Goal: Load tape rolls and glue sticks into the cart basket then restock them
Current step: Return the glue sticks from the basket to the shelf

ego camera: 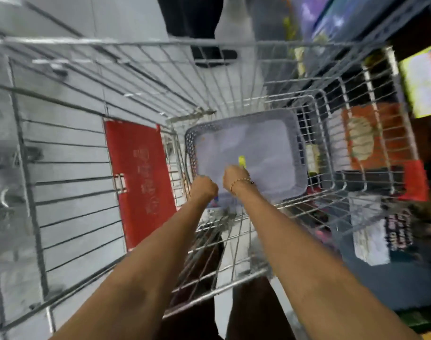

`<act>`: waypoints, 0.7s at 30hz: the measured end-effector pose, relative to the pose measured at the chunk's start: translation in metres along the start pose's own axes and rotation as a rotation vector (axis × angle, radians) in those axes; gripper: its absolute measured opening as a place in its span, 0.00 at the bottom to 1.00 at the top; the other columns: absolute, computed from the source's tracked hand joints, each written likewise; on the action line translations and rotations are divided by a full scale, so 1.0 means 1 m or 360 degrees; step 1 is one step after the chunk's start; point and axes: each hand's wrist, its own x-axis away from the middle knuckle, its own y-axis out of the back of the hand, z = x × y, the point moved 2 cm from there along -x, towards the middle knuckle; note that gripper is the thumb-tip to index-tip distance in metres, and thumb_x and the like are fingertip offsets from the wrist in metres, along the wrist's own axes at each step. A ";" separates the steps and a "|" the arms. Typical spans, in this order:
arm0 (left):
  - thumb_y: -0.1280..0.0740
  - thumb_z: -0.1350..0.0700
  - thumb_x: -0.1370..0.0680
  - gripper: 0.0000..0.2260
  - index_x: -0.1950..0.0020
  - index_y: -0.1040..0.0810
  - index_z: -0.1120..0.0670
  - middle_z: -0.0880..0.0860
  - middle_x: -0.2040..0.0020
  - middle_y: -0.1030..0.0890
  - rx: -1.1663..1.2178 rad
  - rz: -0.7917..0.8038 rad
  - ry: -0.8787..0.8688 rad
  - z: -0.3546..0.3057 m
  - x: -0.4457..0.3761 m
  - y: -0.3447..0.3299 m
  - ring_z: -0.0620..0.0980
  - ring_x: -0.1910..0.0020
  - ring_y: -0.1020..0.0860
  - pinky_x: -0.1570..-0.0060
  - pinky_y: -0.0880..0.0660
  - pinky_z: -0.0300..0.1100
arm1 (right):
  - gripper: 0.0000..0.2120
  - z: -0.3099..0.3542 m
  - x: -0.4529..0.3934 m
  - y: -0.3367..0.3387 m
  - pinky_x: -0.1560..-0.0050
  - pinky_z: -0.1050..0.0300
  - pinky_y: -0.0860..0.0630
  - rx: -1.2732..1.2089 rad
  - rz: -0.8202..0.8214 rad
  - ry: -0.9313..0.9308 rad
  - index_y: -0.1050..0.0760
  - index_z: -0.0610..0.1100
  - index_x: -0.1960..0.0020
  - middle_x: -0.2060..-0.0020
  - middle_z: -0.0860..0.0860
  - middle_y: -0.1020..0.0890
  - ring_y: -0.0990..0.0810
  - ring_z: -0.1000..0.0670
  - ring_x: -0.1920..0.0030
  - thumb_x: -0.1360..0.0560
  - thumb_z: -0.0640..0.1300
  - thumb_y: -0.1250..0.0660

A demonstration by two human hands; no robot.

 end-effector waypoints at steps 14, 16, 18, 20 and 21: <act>0.40 0.64 0.22 0.16 0.35 0.35 0.62 0.63 0.36 0.29 -0.0219 -0.0115 -0.0032 0.014 -0.056 -0.039 0.63 0.40 0.24 0.45 0.26 0.55 | 0.15 -0.011 -0.056 -0.046 0.44 0.47 0.22 0.0383 0.0001 -0.0004 0.21 0.40 0.44 0.46 0.39 0.18 0.20 0.39 0.43 0.28 0.45 0.31; 0.38 0.65 0.23 0.16 0.36 0.34 0.64 0.64 0.37 0.27 -0.0169 -0.0141 -0.0071 0.011 -0.055 -0.035 0.64 0.41 0.24 0.44 0.27 0.55 | 0.17 -0.021 -0.051 -0.030 0.46 0.50 0.22 0.0337 -0.0007 -0.0086 0.21 0.40 0.46 0.46 0.39 0.17 0.19 0.39 0.44 0.31 0.47 0.28; 0.37 0.65 0.24 0.13 0.40 0.31 0.65 0.66 0.40 0.25 -0.0065 -0.0168 -0.0124 0.003 -0.052 -0.025 0.65 0.41 0.24 0.43 0.28 0.54 | 0.17 -0.028 -0.043 -0.013 0.46 0.49 0.22 0.0238 -0.0028 -0.0165 0.21 0.39 0.46 0.46 0.36 0.19 0.20 0.37 0.45 0.31 0.46 0.28; 0.36 0.62 0.23 0.09 0.45 0.26 0.65 0.66 0.44 0.21 -0.0001 -0.0205 -0.0186 -0.009 -0.048 -0.013 0.65 0.44 0.23 0.46 0.28 0.53 | 0.15 -0.031 -0.033 0.005 0.46 0.48 0.22 0.0134 -0.0022 -0.0201 0.21 0.38 0.47 0.46 0.34 0.20 0.20 0.36 0.45 0.30 0.45 0.30; 0.35 0.61 0.24 0.09 0.46 0.25 0.64 0.65 0.46 0.20 0.0029 -0.0221 -0.0231 -0.018 -0.044 -0.005 0.64 0.45 0.23 0.48 0.28 0.52 | 0.11 -0.029 -0.025 0.018 0.49 0.49 0.22 0.0073 -0.0045 -0.0222 0.21 0.38 0.51 0.49 0.34 0.20 0.20 0.36 0.47 0.30 0.45 0.31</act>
